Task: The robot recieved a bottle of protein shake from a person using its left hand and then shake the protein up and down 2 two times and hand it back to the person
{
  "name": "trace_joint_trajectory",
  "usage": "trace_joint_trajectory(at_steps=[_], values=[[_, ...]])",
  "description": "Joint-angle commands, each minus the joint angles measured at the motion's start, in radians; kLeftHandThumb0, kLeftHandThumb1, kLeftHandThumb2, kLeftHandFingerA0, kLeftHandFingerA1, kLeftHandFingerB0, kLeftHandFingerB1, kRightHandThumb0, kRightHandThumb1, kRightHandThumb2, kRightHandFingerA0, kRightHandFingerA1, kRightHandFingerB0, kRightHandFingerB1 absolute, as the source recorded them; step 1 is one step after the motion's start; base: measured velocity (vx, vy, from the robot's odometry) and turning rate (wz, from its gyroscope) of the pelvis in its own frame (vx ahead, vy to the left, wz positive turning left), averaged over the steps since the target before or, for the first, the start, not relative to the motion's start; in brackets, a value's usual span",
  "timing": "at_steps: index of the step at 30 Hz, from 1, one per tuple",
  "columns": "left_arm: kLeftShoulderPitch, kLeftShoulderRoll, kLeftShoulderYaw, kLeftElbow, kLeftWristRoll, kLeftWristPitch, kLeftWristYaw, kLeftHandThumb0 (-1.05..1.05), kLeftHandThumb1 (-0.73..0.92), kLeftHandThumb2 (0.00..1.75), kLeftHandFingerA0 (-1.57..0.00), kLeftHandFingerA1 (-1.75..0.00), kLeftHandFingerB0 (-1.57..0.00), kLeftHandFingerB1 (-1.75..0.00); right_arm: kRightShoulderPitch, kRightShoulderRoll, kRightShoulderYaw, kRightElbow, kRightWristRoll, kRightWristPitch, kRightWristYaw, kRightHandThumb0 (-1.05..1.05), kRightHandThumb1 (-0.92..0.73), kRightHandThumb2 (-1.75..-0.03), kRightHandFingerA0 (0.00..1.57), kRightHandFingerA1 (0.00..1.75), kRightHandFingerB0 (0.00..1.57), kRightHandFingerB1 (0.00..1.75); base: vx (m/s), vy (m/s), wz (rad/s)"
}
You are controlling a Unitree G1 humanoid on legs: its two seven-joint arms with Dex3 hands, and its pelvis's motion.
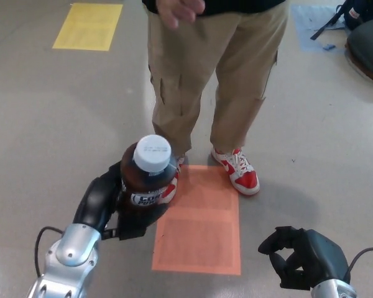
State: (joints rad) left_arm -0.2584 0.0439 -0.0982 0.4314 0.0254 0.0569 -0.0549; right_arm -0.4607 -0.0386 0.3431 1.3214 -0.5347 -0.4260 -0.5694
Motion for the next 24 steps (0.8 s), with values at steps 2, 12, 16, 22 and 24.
trace_joint_trajectory(at_steps=[2, 12, 16, 22, 24], values=[[0.032, 0.028, 0.024, -0.018, -0.022, 0.015, -0.057, -0.20, 0.85, 0.65, -1.05, -0.55, -0.74, -0.85, 0.015, -0.001, -0.004, 0.001, 0.009, -0.006, 0.009, -0.39, -0.59, -0.96, 0.86, 0.76, 0.93, 0.64, 0.00, 0.000, 0.00], [-0.057, 0.015, 0.167, -0.228, -0.120, 0.163, -0.067, -0.19, 0.84, 0.65, -1.14, -0.74, -0.76, -0.84, 0.007, 0.006, -0.003, 0.000, 0.007, -0.003, 0.000, -0.37, -0.62, -0.98, 0.87, 0.82, 0.92, 0.65, 0.00, 0.000, 0.00], [0.050, 0.007, 0.100, 0.031, -0.049, 0.097, -0.075, -0.18, 0.84, 0.66, -1.15, -0.74, -0.77, -0.79, -0.004, 0.013, -0.005, 0.000, 0.010, 0.007, 0.012, -0.37, -0.60, -0.97, 0.88, 0.79, 0.92, 0.64, 0.00, 0.000, 0.00], [-0.020, 0.015, 0.098, -0.104, -0.104, 0.153, -0.092, -0.19, 0.86, 0.66, -1.14, -0.78, -0.76, -0.80, -0.012, -0.002, -0.019, -0.003, 0.018, -0.002, 0.004, -0.37, -0.61, -0.97, 0.85, 0.84, 0.92, 0.66, 0.00, 0.000, 0.02], [-0.063, 0.014, 0.123, -0.190, -0.136, 0.210, -0.089, -0.21, 0.86, 0.66, -1.14, -0.79, -0.76, -0.81, -0.016, -0.003, -0.020, -0.004, 0.017, -0.004, 0.003, -0.38, -0.61, -0.98, 0.85, 0.87, 0.92, 0.66, 0.00, 0.000, 0.05]])
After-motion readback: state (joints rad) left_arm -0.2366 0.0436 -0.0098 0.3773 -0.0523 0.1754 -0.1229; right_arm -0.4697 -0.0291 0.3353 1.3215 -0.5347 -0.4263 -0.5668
